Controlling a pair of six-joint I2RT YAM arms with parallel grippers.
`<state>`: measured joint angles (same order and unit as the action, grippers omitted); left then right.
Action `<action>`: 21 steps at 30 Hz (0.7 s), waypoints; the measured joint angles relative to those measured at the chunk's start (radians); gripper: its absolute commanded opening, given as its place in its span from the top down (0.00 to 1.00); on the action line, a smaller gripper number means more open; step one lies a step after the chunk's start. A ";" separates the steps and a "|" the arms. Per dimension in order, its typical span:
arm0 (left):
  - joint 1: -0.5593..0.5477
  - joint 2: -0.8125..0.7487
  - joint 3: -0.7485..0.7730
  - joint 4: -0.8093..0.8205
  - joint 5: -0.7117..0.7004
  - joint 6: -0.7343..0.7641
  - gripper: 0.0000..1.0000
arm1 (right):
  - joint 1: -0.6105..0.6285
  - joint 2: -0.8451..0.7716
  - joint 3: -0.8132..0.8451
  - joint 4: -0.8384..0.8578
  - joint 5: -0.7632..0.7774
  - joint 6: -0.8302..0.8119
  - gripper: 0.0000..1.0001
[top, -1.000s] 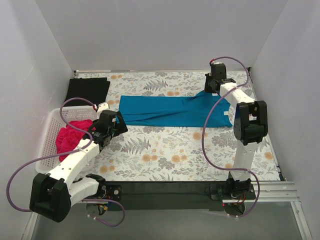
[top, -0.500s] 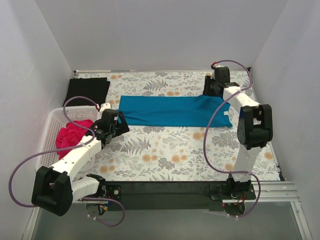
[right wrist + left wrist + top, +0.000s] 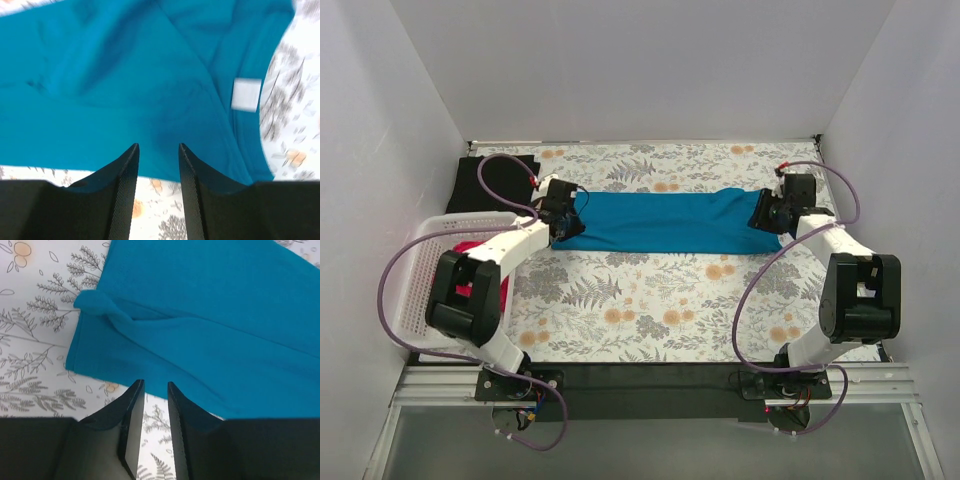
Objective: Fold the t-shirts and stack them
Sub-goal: Fold the tshirt
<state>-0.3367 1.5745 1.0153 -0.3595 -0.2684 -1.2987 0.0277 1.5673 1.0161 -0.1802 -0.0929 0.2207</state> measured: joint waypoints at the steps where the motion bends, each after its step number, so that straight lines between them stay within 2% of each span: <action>1: 0.006 0.031 0.018 -0.002 0.001 0.001 0.79 | -0.016 0.000 -0.029 0.006 -0.018 0.009 0.58; 9: 0.053 0.150 0.052 -0.039 0.000 0.020 0.80 | -0.119 0.011 -0.204 0.088 -0.101 0.094 0.63; 21: 0.059 0.206 0.065 -0.118 -0.005 0.039 0.82 | -0.303 0.032 -0.254 0.175 -0.115 0.179 0.63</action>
<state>-0.2779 1.7802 1.0805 -0.4778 -0.2729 -1.2598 -0.2756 1.5997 0.7624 -0.0048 -0.2077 0.3992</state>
